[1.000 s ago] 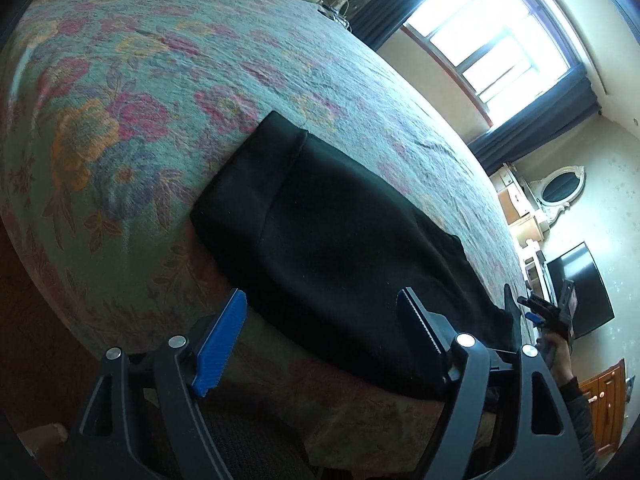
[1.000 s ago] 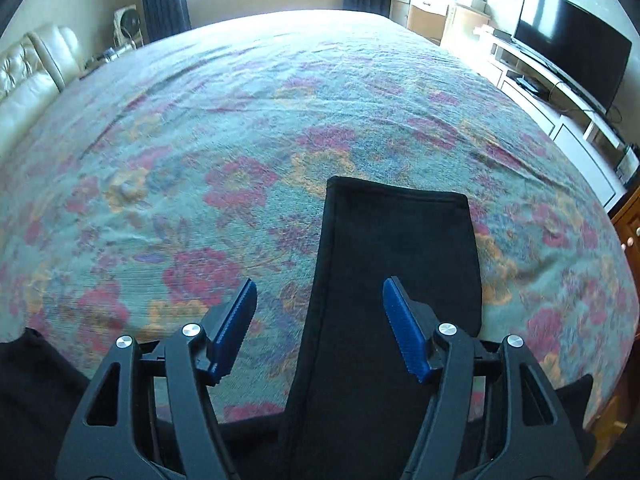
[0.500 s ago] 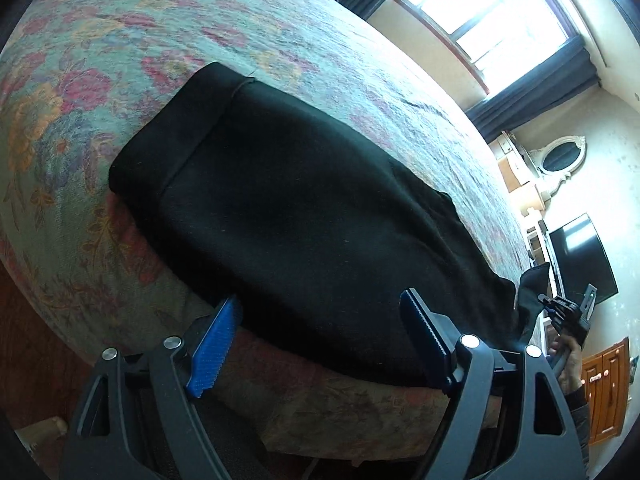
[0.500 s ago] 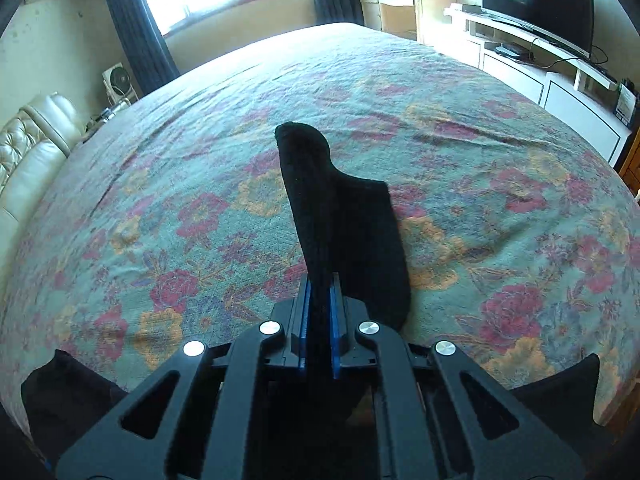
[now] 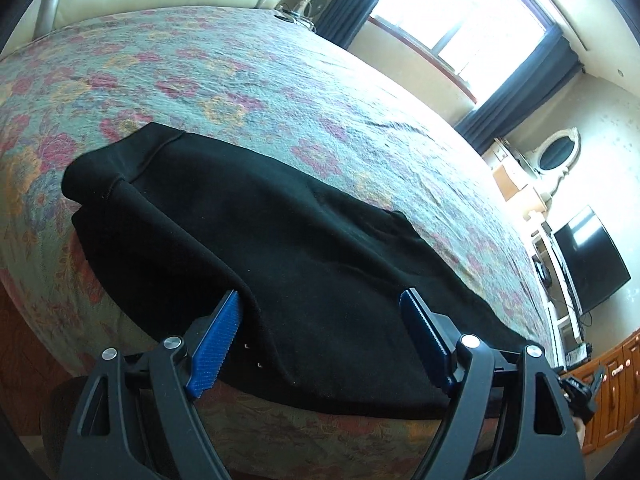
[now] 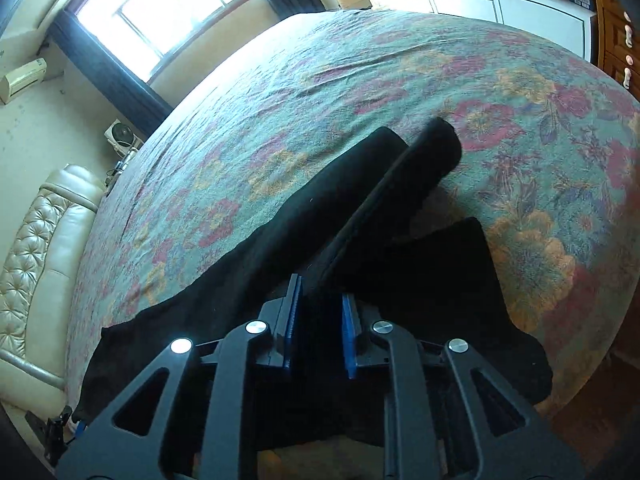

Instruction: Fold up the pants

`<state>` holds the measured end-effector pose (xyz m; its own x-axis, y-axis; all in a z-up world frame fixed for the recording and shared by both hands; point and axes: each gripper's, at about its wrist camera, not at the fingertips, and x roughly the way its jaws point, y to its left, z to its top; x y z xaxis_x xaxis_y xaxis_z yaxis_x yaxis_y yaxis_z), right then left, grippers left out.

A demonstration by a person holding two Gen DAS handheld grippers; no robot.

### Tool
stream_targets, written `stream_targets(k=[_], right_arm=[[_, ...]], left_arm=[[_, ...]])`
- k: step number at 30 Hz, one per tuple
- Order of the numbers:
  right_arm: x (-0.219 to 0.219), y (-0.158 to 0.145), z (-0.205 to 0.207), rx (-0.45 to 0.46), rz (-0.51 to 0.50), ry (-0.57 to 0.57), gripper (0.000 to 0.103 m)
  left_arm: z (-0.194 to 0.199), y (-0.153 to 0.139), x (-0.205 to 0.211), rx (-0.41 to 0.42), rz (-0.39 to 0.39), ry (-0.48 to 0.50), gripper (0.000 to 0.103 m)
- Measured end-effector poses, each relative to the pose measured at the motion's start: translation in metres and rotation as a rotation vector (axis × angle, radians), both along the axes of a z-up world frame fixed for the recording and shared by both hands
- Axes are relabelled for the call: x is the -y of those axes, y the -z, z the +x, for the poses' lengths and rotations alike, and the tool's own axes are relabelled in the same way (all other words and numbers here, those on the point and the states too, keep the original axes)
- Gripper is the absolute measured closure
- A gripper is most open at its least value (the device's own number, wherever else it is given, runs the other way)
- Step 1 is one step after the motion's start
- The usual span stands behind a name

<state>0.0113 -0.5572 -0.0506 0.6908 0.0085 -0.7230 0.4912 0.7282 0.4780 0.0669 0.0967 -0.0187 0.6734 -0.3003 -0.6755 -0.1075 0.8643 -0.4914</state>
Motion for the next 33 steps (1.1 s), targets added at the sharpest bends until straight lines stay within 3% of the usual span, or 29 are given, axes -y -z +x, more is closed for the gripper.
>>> stream_targets(k=[2, 5, 10, 13, 16, 17, 18, 22, 28, 31, 33], right_arm=[[0.021, -0.009, -0.023, 0.041, -0.016, 0.082, 0.063], [0.063, -0.007, -0.045, 0.031, 0.002, 0.171, 0.063], [0.098, 0.027, -0.036, -0.055, 0.099, 0.112, 0.063], [0.095, 0.048, -0.025, -0.064, 0.161, 0.021, 0.063], [0.085, 0.049, -0.022, -0.063, 0.085, -0.021, 0.066], [0.084, 0.049, -0.023, -0.056, 0.080, -0.019, 0.090], [0.083, 0.051, -0.022, -0.047, 0.107, -0.037, 0.095], [0.078, 0.044, -0.022, -0.045, 0.064, -0.069, 0.096], [0.086, 0.007, -0.019, 0.002, -0.102, -0.017, 0.100], [0.082, 0.016, 0.002, -0.092, -0.183, -0.038, 0.100], [0.084, 0.028, 0.006, -0.122, -0.169, -0.027, 0.098]], left_arm=[[-0.007, -0.006, -0.005, 0.020, 0.000, -0.063, 0.024], [-0.018, -0.019, -0.004, 0.089, 0.023, -0.107, 0.024], [-0.011, -0.030, 0.037, 0.145, 0.064, 0.021, 0.023], [-0.005, -0.023, 0.067, 0.125, 0.018, 0.102, 0.023], [-0.002, -0.007, 0.094, 0.079, -0.038, 0.153, 0.023], [0.000, -0.001, 0.102, 0.054, -0.048, 0.167, 0.023], [0.001, 0.006, 0.108, 0.029, -0.061, 0.182, 0.023], [-0.001, 0.021, 0.130, -0.030, -0.072, 0.244, 0.023], [-0.004, 0.021, 0.122, -0.004, -0.039, 0.233, 0.023], [-0.001, 0.025, 0.113, -0.011, -0.054, 0.212, 0.023], [-0.001, 0.028, 0.110, -0.021, -0.059, 0.205, 0.023]])
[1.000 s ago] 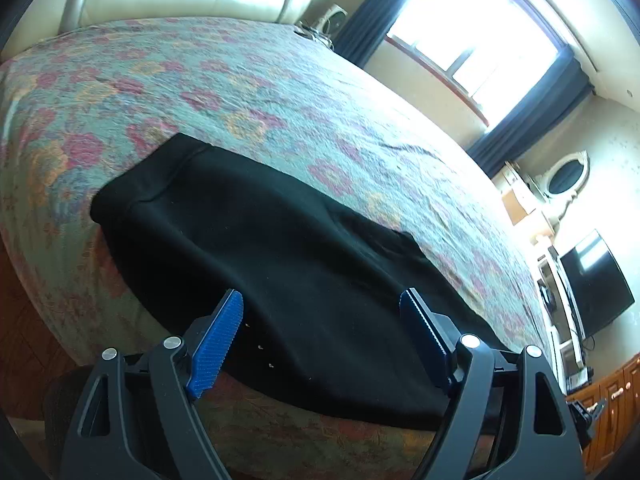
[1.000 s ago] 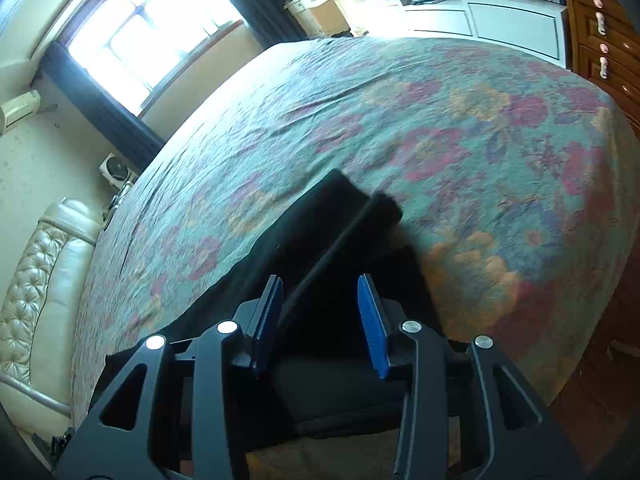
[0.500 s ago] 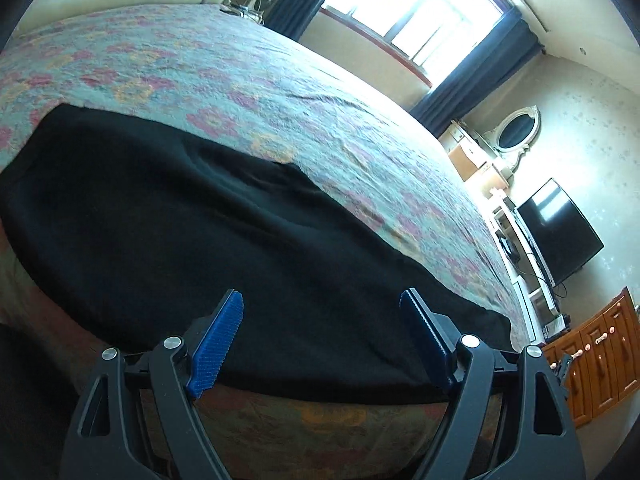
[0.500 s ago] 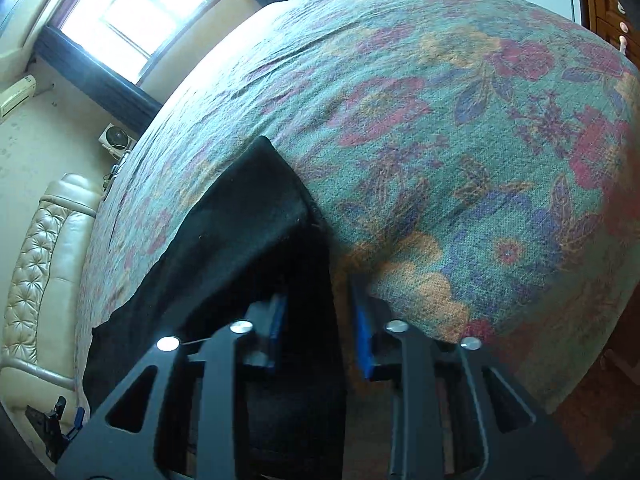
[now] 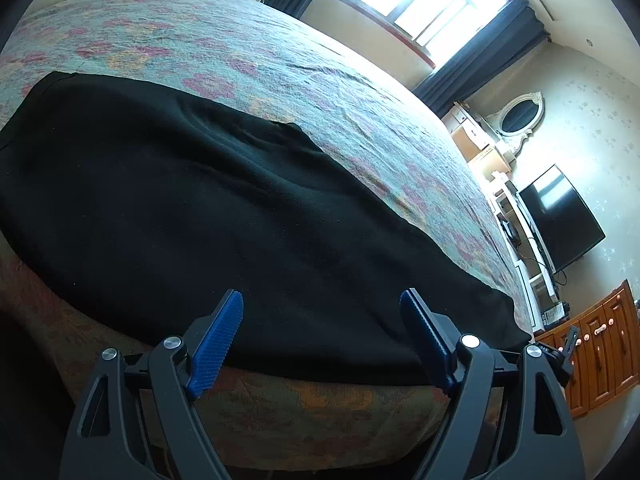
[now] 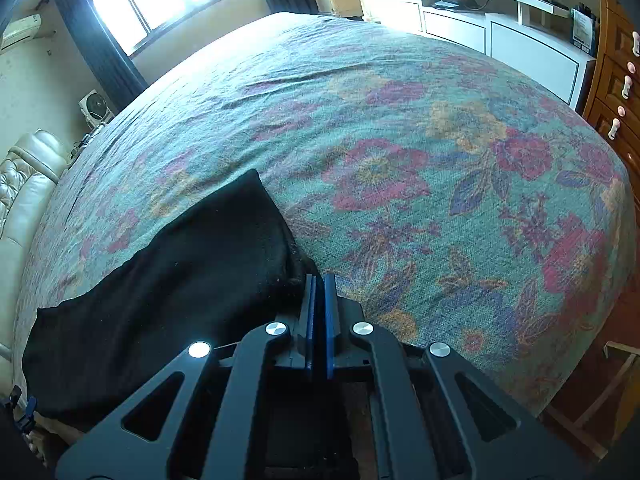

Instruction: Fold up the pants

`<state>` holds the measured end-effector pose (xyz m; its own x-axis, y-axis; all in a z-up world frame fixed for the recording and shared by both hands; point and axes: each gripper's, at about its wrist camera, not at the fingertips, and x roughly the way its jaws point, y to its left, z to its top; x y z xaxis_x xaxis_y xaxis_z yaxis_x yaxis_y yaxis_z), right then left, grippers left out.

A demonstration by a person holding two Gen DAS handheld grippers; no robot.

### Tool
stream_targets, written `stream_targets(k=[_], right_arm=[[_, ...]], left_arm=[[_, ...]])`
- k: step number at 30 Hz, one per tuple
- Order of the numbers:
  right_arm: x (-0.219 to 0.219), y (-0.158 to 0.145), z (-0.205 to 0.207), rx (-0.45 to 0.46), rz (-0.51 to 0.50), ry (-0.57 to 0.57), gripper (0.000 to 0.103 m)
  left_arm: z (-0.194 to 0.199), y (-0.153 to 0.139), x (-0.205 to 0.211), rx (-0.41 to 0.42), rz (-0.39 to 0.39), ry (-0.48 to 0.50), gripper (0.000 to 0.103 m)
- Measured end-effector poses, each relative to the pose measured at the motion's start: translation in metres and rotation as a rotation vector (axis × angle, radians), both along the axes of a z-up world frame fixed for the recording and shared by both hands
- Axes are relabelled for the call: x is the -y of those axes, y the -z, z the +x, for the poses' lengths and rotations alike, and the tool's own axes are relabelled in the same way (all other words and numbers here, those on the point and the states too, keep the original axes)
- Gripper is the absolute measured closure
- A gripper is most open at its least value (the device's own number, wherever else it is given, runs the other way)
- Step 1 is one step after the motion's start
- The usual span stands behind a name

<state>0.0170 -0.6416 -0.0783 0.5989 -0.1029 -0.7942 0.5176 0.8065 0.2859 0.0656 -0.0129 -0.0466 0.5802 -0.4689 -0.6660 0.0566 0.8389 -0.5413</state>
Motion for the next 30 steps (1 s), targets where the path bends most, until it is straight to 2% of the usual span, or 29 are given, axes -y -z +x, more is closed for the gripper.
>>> stream_targets(k=[3, 5, 6, 10, 12, 13, 14, 15, 16, 17, 20, 26, 28, 30], right_arm=[[0.010, -0.008, -0.028, 0.104, 0.076, 0.136, 0.089], [0.011, -0.016, -0.049, 0.213, 0.205, 0.196, 0.089], [0.010, -0.016, -0.053, 0.241, 0.273, 0.190, 0.089], [-0.004, 0.001, -0.035, 0.216, 0.446, 0.142, 0.087], [-0.006, 0.009, -0.026, 0.205, 0.475, 0.163, 0.063], [-0.007, 0.014, -0.020, 0.198, 0.496, 0.167, 0.057], [-0.008, 0.019, -0.014, 0.187, 0.512, 0.174, 0.056], [-0.010, 0.022, -0.010, 0.178, 0.510, 0.183, 0.059], [-0.013, 0.022, -0.006, 0.170, 0.496, 0.185, 0.068], [-0.016, 0.021, -0.004, 0.170, 0.485, 0.180, 0.099], [-0.026, 0.005, -0.010, 0.219, 0.473, 0.183, 0.097], [-0.041, -0.060, -0.042, 0.353, 0.437, 0.125, 0.098], [-0.043, -0.065, -0.052, 0.348, 0.430, 0.110, 0.098], [-0.042, -0.052, -0.062, 0.310, 0.436, 0.127, 0.098]], left_arm=[[-0.001, 0.004, -0.006, -0.013, 0.008, 0.003, 0.023], [0.000, 0.005, -0.011, -0.009, 0.014, -0.001, 0.023], [0.001, 0.006, -0.014, -0.008, 0.017, -0.004, 0.023], [0.001, 0.008, -0.022, -0.008, 0.007, -0.024, 0.023], [0.000, 0.009, -0.024, -0.010, -0.001, -0.026, 0.023], [0.001, 0.008, -0.024, -0.011, 0.001, -0.024, 0.023], [0.001, 0.007, -0.023, -0.014, 0.006, -0.019, 0.023], [0.001, 0.008, -0.023, -0.016, 0.013, -0.015, 0.023], [0.001, 0.008, -0.022, -0.016, 0.016, -0.014, 0.023], [0.001, 0.007, -0.022, -0.016, 0.018, -0.015, 0.023], [0.000, 0.008, -0.020, -0.021, 0.020, -0.009, 0.023], [0.002, 0.006, -0.022, -0.035, 0.008, -0.001, 0.023], [0.001, 0.006, -0.023, -0.039, -0.002, -0.005, 0.023], [0.000, 0.007, -0.022, -0.040, -0.009, 0.002, 0.023]])
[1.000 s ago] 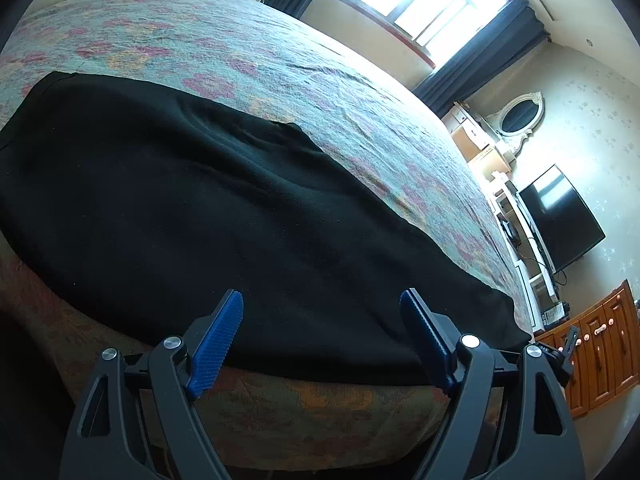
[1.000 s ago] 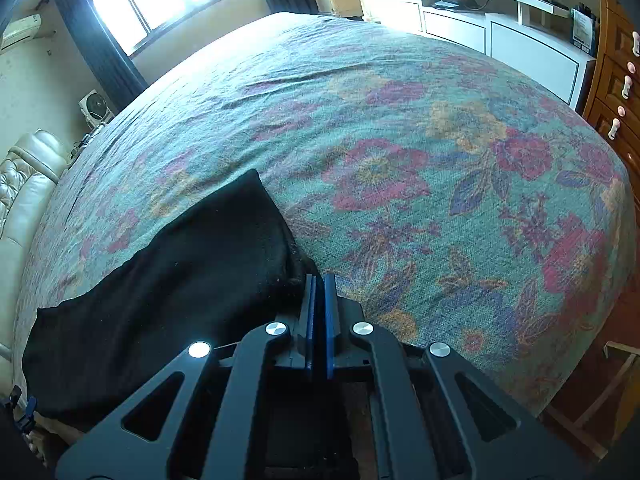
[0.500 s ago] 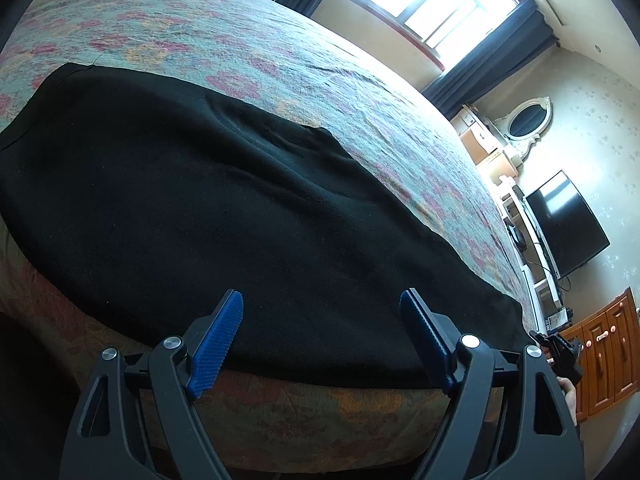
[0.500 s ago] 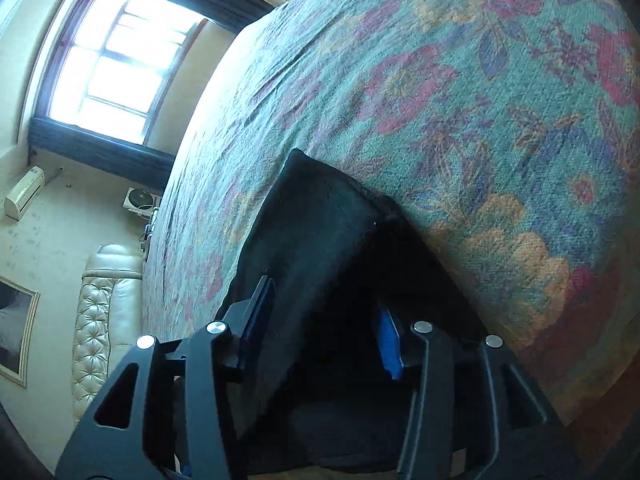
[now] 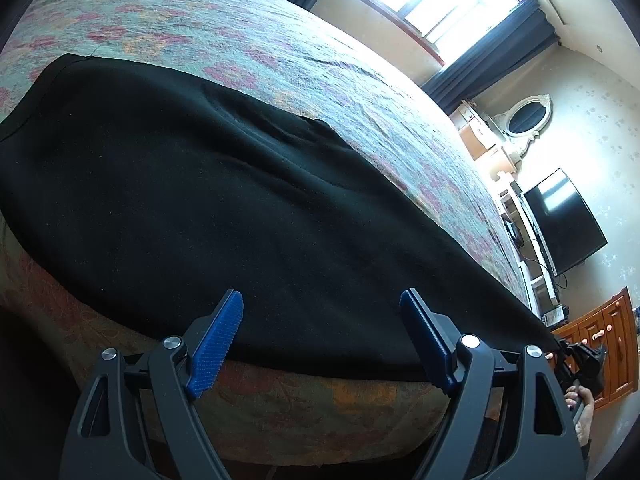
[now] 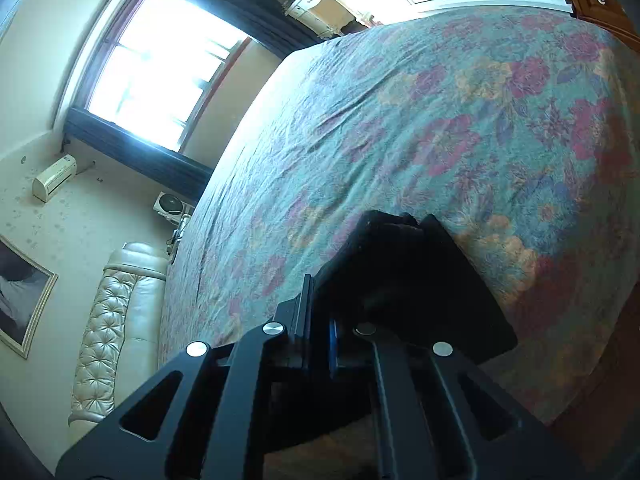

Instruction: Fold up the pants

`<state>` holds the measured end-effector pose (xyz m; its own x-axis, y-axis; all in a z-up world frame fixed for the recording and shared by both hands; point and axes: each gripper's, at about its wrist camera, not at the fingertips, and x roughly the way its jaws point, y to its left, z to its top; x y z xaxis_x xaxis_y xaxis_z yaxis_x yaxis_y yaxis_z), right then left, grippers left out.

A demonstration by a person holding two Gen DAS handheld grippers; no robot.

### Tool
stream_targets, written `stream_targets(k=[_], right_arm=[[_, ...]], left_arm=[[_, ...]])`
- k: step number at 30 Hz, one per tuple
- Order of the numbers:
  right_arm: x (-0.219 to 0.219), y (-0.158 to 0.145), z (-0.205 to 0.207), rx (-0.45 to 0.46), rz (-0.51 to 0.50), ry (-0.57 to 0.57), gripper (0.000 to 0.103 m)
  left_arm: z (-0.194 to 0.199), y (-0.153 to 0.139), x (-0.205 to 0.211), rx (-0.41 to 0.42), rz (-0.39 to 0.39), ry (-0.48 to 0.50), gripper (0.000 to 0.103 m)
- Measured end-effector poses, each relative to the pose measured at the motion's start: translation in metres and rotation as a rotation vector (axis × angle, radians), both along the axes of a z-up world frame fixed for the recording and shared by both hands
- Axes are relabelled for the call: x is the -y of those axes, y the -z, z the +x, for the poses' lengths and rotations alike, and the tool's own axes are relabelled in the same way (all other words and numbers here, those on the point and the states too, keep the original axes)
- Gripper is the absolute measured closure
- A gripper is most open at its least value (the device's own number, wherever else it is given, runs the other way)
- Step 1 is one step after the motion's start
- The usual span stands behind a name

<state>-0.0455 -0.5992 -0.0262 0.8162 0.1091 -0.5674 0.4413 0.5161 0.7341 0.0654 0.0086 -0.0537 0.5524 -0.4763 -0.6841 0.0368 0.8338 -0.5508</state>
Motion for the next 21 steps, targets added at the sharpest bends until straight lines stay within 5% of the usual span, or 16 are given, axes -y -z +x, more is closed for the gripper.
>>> stream_targets(k=[7, 14, 17, 21], right_arm=[[0.010, 0.082, -0.023, -0.117, 0.135, 0.053, 0.097], [0.009, 0.081, -0.023, -0.110, 0.142, 0.052, 0.084], [0.010, 0.083, -0.025, -0.105, 0.150, 0.055, 0.082], [0.014, 0.086, -0.027, -0.097, 0.156, 0.055, 0.079]], left_arm=[[-0.011, 0.004, 0.031, -0.018, -0.085, 0.105, 0.023], [-0.014, 0.033, 0.091, -0.162, -0.346, 0.207, 0.023], [-0.012, 0.046, 0.106, -0.210, -0.383, 0.182, 0.023], [-0.016, 0.048, 0.106, -0.165, -0.396, 0.139, 0.023]])
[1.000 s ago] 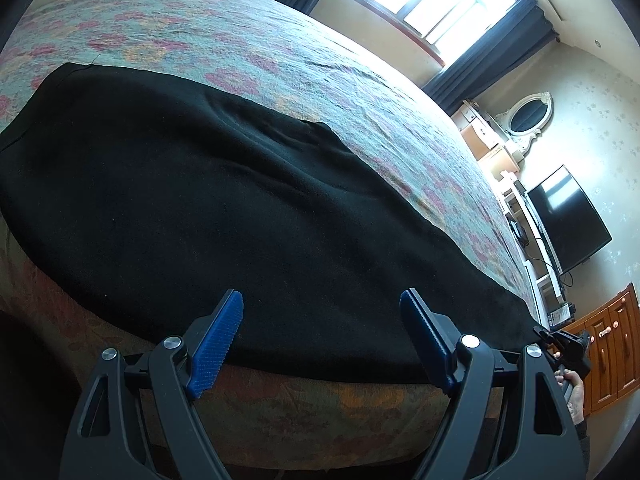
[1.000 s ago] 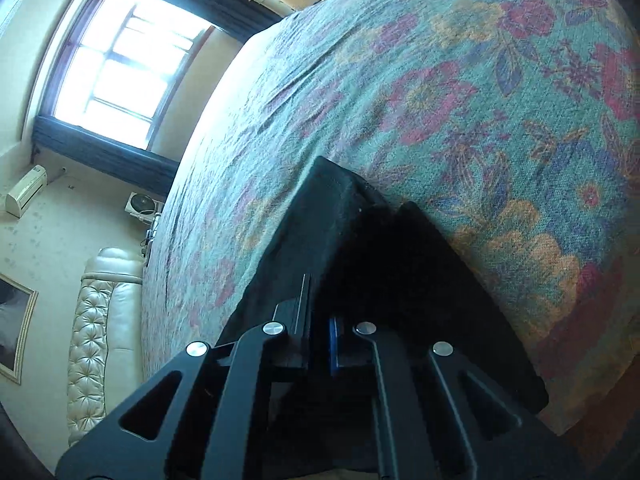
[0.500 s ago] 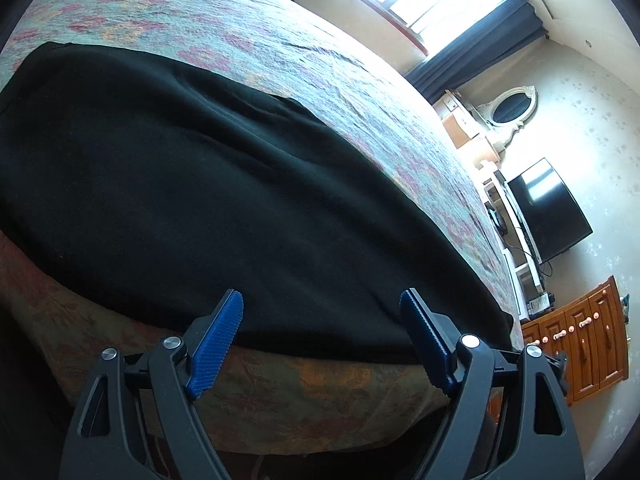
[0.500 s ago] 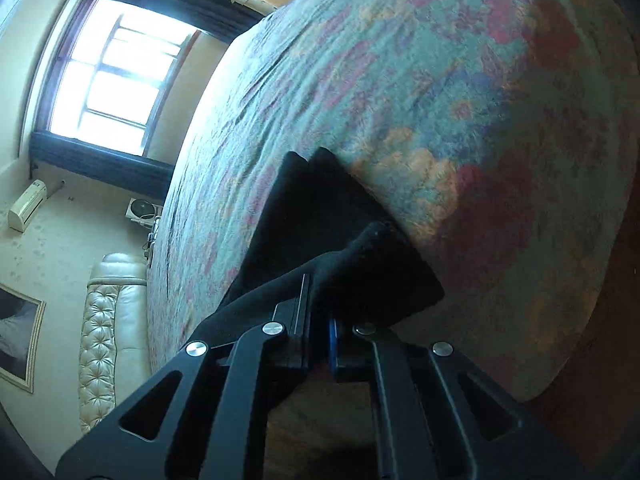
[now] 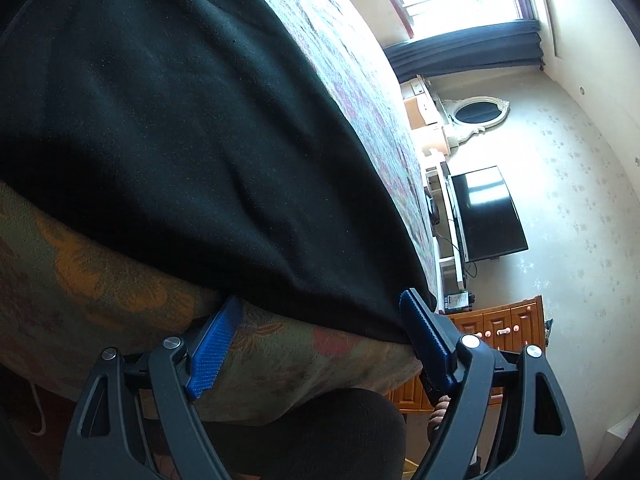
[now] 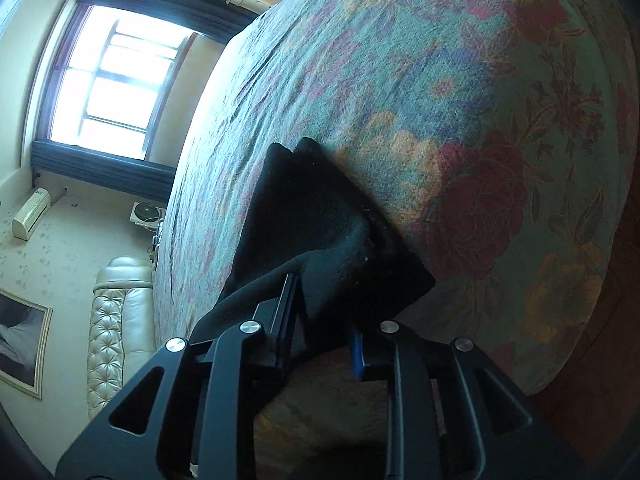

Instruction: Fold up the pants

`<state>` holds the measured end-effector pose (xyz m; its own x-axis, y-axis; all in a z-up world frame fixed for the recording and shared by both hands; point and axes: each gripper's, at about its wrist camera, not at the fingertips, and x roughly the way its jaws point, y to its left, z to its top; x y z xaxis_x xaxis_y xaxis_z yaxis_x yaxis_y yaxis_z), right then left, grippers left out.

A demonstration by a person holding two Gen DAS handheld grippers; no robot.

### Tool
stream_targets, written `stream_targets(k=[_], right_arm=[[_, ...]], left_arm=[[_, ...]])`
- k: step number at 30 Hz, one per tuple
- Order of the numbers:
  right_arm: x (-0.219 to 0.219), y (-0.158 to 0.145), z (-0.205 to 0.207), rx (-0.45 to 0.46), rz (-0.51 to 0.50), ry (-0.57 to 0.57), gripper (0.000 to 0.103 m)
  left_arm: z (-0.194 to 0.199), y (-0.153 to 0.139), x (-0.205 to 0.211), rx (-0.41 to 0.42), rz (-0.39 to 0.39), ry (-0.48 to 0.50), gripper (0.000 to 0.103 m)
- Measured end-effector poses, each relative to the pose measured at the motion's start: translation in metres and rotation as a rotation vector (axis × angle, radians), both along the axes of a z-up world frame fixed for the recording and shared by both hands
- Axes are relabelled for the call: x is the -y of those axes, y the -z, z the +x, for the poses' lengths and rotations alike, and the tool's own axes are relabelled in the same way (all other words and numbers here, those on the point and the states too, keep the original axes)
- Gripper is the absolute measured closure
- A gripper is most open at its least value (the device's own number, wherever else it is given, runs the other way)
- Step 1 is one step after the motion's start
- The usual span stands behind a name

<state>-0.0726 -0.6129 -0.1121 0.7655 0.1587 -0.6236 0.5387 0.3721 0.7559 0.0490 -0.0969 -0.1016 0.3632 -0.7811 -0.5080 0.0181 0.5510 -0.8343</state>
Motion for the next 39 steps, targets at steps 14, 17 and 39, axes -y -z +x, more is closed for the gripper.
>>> stream_targets(k=[14, 17, 39], right_arm=[[-0.008, -0.004, 0.000, -0.006, -0.073, -0.025, 0.091], [-0.011, -0.011, -0.003, 0.009, -0.096, -0.021, 0.093], [0.021, -0.046, 0.115, -0.122, -0.469, -0.369, 0.084]], left_arm=[[0.011, 0.011, -0.015, -0.099, 0.103, -0.105, 0.082], [0.009, 0.005, -0.018, -0.081, 0.124, -0.085, 0.086], [0.005, 0.007, -0.022, -0.055, 0.089, -0.052, 0.085]])
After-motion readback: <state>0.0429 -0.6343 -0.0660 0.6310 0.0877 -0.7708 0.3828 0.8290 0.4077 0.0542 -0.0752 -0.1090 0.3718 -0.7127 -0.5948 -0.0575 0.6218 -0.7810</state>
